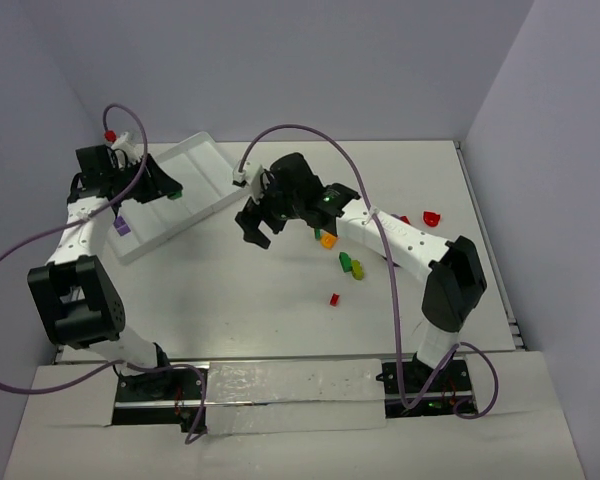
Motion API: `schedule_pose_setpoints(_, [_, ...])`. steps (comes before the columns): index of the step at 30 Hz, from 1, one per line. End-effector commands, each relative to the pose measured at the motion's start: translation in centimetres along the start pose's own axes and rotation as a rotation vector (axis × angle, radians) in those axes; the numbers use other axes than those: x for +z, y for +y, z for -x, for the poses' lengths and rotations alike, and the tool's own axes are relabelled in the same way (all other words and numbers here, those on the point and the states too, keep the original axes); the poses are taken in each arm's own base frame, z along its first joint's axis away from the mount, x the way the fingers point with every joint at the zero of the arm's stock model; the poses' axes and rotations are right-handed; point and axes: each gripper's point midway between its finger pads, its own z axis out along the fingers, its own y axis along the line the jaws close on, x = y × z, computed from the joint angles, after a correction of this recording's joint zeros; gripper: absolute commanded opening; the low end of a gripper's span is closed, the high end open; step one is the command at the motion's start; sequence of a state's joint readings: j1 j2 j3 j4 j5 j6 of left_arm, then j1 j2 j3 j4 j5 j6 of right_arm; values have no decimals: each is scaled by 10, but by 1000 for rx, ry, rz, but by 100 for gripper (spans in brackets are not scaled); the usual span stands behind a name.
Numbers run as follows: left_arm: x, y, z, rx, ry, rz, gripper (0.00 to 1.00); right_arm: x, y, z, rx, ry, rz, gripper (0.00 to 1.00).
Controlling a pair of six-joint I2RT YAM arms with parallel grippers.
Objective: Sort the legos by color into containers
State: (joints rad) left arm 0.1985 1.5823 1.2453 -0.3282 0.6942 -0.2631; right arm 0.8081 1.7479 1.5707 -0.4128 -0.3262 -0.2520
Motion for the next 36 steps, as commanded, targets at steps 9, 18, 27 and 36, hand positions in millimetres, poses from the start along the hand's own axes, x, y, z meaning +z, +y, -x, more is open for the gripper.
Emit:
schedule_pose_setpoints(9, [20,162,31,217,-62,577,9,-35,-44,-21,72,0,-86,100])
schedule_pose_setpoints(18, [13,191,23,194,-58,672,10,-57,-69,-54,122,45,-147,100])
schedule_pose_setpoints(27, [7,195,14,170,-24,680,54,-72,-94,-79,161,100,-242,100])
schedule_pose_setpoints(36, [-7,177,24,216,-30,645,66,-98,-110,-150,218,317,-331,91])
